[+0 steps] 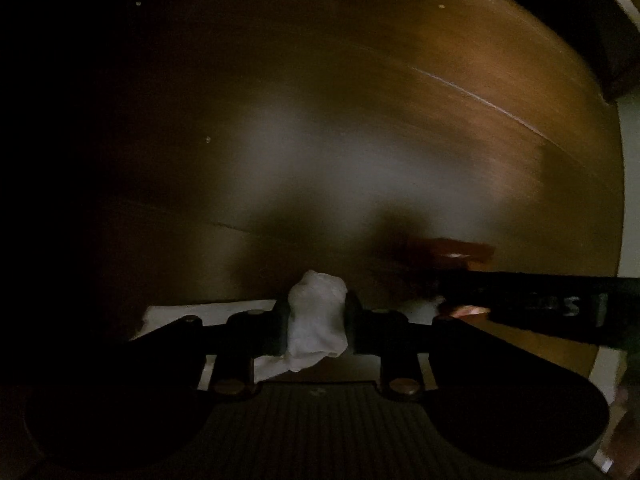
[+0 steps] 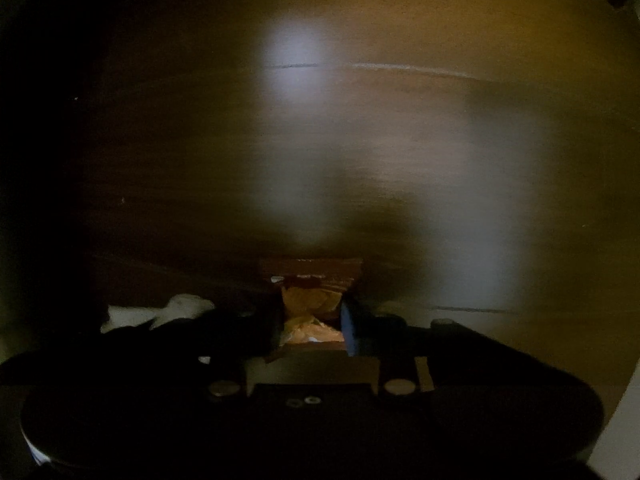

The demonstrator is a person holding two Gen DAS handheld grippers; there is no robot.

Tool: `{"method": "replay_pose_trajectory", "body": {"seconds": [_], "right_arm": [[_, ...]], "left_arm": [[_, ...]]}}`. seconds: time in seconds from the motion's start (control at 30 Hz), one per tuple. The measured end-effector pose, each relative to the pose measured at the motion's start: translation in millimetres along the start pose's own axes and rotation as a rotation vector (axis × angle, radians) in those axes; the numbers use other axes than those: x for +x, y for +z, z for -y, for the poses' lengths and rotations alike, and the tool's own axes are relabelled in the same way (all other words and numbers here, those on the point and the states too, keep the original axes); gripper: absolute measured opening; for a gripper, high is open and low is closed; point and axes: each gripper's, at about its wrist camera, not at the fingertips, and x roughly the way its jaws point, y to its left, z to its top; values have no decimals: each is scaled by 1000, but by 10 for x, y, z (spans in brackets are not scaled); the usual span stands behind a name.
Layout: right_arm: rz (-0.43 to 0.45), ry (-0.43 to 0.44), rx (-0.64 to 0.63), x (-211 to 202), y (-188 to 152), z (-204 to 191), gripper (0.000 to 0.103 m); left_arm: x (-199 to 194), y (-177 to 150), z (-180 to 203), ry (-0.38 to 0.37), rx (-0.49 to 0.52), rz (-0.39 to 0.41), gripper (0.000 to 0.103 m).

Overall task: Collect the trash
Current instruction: 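Grasp the white tissue with the left gripper while the right grasps the orange snack packet, then lift the tissue and orange packet with both grippers over the wastebasket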

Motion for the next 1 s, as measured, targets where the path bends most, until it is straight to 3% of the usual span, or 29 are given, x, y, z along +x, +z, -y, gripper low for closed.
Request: {"method": "replay_pose_trajectory", "body": {"seconds": [0.13,0.3,0.53,0.87,1.0], "right_arm": [[23,8,28,-352,-146,131,27],[67,12,16,-1189,-374,178,27],[171,39,-9,-2883,-731,-24,27],[364,91,-100,-5316,-1203,-463,27],[445,96,-163,-6029,-1237,-798,27]], "left_arm": [[-412,-33,47,-3,-18,8,25],[-1383,-76,187,-31,-28,36,25],[-3045,-169,581,-93,8,115,25],[-5378,-214,852,-157,149,282,25],[-6125,-244,900,-194,178,351,25]]}}
